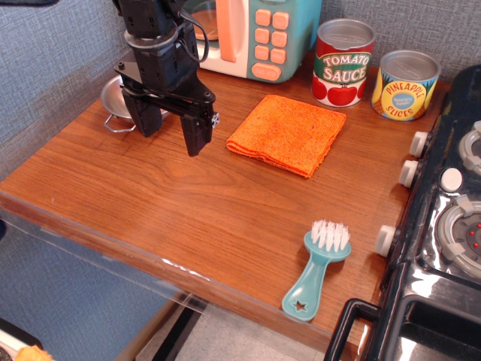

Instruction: Move brush on top of the orange cloth.

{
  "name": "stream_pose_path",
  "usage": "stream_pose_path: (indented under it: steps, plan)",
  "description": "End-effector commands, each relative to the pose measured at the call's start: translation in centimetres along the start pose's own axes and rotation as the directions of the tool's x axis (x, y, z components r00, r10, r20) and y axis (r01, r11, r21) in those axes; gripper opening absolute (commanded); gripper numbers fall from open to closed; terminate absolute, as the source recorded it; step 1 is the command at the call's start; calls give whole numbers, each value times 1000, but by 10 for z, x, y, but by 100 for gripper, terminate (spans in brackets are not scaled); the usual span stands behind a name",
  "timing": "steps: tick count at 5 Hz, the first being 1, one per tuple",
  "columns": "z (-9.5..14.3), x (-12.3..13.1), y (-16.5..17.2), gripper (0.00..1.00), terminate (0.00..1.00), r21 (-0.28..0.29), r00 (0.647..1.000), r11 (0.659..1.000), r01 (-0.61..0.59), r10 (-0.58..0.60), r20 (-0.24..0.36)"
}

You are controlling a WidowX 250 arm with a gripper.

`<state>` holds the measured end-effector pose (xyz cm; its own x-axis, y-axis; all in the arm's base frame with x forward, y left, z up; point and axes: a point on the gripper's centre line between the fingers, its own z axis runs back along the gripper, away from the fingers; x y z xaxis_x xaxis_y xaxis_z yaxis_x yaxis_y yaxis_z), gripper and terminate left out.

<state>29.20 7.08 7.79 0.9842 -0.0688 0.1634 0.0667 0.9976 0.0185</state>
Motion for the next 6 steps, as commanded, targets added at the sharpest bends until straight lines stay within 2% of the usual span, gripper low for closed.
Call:
stream_pose_path:
  steps: [1,3,4,5,6]
  plan:
    - [0,0,0,100,0,0,1000,1000,0,0,0]
    - [-4,-16,-40,100,0,-15,996,996,92,-92,-11]
    - [-4,-21,-80,100,0,1,997,997,83,-83,4]
    - [-6,-26,-121,100,0,-33,997,997,72,-72,-1]
    - [-5,-27,-144,100,0,-18,1000,999,27,-27,2]
